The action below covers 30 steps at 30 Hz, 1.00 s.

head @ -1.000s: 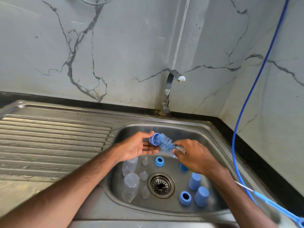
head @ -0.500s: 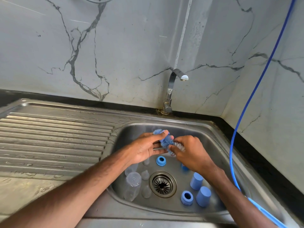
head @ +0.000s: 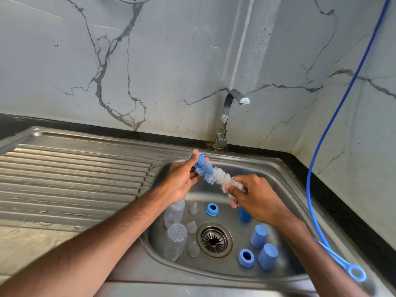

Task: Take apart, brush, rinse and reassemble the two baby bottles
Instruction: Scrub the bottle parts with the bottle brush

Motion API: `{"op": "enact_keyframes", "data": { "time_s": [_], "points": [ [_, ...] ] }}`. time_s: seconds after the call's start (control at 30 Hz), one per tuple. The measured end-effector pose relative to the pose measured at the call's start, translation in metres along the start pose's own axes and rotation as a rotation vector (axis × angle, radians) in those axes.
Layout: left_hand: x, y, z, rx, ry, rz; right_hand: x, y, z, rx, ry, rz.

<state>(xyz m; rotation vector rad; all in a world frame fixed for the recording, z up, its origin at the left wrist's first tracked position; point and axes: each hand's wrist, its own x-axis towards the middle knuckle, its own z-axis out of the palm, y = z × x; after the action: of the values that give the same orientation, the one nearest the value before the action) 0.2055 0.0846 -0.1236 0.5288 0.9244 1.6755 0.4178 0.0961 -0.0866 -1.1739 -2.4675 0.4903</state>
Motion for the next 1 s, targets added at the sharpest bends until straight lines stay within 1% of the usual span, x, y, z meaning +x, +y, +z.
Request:
{"op": "enact_keyframes", "data": {
  "time_s": [0.1,0.17,0.27,0.37,0.43,0.47,0.5,0.53,0.6,0.67,0.77,0.83,0.93,1.0],
  "points": [
    [0.001,0.001,0.000,0.007,0.008,0.027,-0.001,-0.004,0.002,0.022,0.004,0.009],
    [0.001,0.000,0.000,0.011,-0.003,0.041,-0.001,-0.007,0.001,0.084,-0.018,0.044],
    [0.001,0.003,0.000,-0.006,-0.043,0.035,0.001,-0.005,-0.002,0.334,-0.084,0.183],
    [-0.002,0.010,-0.001,-0.031,-0.114,0.020,0.000,-0.003,-0.011,0.593,-0.203,0.345],
    [-0.005,0.013,-0.001,-0.032,-0.145,0.017,0.000,-0.001,-0.018,0.704,-0.263,0.382],
    [-0.006,0.013,0.000,-0.033,-0.145,0.015,0.000,0.000,-0.020,0.716,-0.263,0.378],
    [-0.006,0.014,0.000,-0.044,-0.132,0.013,-0.001,0.001,-0.021,0.680,-0.238,0.355],
    [-0.006,0.015,0.000,-0.065,-0.106,0.010,-0.002,0.001,-0.021,0.586,-0.188,0.298],
    [-0.003,0.020,-0.004,-0.130,-0.041,0.015,-0.004,-0.003,-0.017,0.304,-0.065,0.137],
    [0.001,0.023,-0.011,-0.154,-0.013,0.017,-0.004,-0.009,-0.010,0.111,0.018,0.058],
    [-0.003,0.014,-0.003,-0.123,-0.038,-0.040,-0.004,-0.013,0.001,-0.001,0.091,0.073],
    [-0.004,0.005,0.005,-0.148,-0.048,-0.069,-0.005,-0.013,0.003,-0.062,0.139,0.097],
    [-0.004,-0.001,0.011,-0.154,-0.066,-0.062,-0.004,-0.009,-0.003,-0.180,0.215,0.121],
    [-0.006,-0.004,0.013,-0.090,-0.097,-0.063,-0.004,-0.010,-0.001,-0.217,0.230,0.120]
  ]
}}
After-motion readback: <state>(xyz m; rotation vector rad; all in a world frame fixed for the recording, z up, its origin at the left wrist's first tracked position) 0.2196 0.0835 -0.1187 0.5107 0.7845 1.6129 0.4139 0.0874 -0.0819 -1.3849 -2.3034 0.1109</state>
